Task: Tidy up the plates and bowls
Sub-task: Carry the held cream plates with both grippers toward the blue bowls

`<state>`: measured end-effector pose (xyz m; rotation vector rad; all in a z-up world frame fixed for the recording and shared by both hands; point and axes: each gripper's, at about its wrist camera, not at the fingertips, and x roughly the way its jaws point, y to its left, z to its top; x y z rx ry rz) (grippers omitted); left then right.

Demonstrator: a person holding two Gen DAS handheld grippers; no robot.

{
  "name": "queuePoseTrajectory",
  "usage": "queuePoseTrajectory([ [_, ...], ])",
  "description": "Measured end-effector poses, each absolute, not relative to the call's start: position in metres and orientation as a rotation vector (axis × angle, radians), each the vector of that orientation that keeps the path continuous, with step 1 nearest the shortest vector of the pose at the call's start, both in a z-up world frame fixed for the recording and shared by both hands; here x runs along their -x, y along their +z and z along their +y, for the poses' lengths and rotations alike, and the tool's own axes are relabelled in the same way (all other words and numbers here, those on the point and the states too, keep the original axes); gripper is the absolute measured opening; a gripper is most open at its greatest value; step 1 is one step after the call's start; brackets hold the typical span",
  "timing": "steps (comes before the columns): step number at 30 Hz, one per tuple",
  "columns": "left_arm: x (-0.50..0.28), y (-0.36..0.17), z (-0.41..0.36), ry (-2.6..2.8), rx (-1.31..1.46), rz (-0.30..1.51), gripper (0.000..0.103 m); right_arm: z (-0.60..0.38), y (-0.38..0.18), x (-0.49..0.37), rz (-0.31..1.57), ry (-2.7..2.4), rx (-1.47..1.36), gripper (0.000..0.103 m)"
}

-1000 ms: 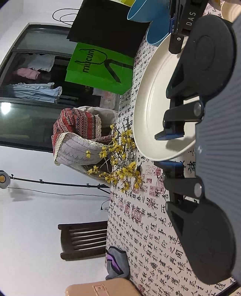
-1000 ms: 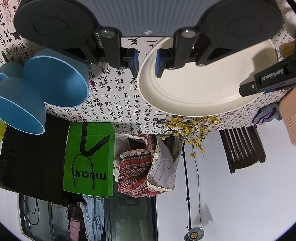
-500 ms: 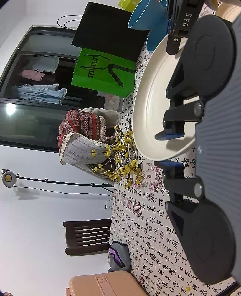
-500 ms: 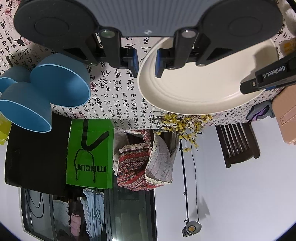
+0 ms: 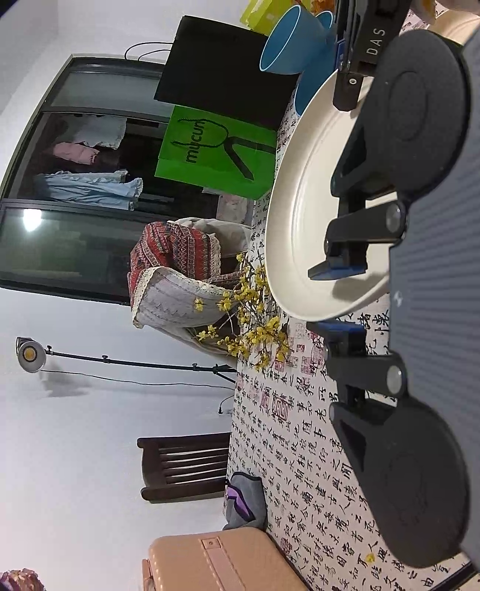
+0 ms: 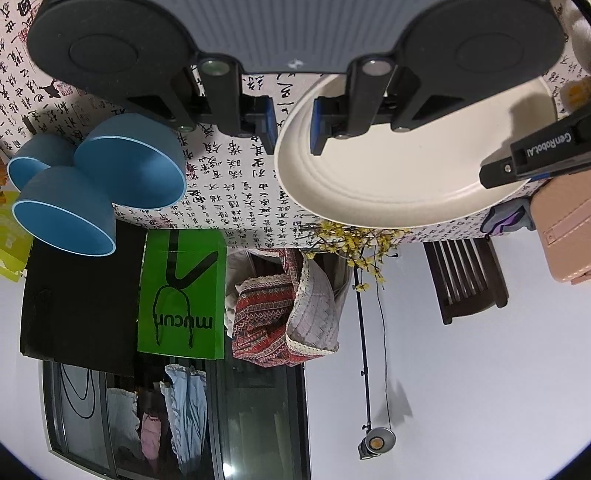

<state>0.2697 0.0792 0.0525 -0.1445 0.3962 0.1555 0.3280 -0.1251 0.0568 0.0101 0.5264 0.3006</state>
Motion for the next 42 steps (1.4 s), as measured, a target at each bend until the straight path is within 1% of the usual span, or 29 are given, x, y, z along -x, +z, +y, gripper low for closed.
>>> queuePoseTrajectory([
  [26,-0.212,0.058,0.056,0.157,0.123,0.374,0.022,-0.144,0.054,-0.277,0.495,0.295,-0.03,0.018],
  [42,-0.194,0.057,0.039,0.131,0.116,0.363,0.022,-0.164,0.05,-0.257,0.486,0.283,-0.046,0.019],
])
